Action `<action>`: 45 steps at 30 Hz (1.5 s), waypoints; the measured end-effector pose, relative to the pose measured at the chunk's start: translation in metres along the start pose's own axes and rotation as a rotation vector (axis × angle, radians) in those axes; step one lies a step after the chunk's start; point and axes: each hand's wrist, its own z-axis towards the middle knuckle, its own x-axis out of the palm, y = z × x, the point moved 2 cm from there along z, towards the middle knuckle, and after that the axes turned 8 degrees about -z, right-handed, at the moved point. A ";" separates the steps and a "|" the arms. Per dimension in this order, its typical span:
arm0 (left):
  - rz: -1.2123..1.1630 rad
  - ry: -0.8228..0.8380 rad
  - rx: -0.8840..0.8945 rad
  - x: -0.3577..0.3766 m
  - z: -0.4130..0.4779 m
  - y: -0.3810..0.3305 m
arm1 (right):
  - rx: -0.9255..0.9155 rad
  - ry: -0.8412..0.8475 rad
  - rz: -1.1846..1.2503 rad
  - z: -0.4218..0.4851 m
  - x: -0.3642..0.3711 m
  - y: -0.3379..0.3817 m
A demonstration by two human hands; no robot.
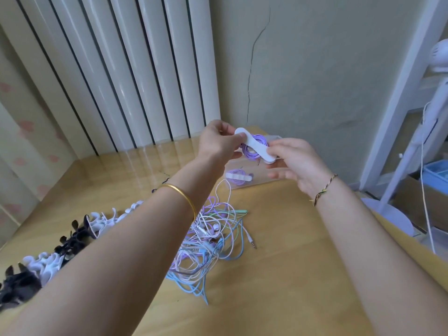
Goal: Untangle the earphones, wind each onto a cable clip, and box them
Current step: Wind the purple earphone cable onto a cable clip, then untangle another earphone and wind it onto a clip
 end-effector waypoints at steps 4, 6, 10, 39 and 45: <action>0.096 0.041 0.060 0.019 0.024 -0.003 | -0.090 0.044 -0.116 0.025 -0.014 0.004; 0.073 0.035 0.035 0.027 0.039 -0.002 | -0.119 0.051 -0.108 0.040 -0.020 0.005; 0.047 0.017 -0.064 0.035 0.066 0.011 | -0.131 0.019 -0.237 0.073 -0.023 0.001; 0.887 0.097 0.018 -0.063 0.085 0.050 | -0.017 0.484 -1.553 0.169 0.077 -0.022; 0.746 0.166 -0.006 -0.079 0.026 0.035 | -0.349 0.092 -1.137 0.125 0.068 0.013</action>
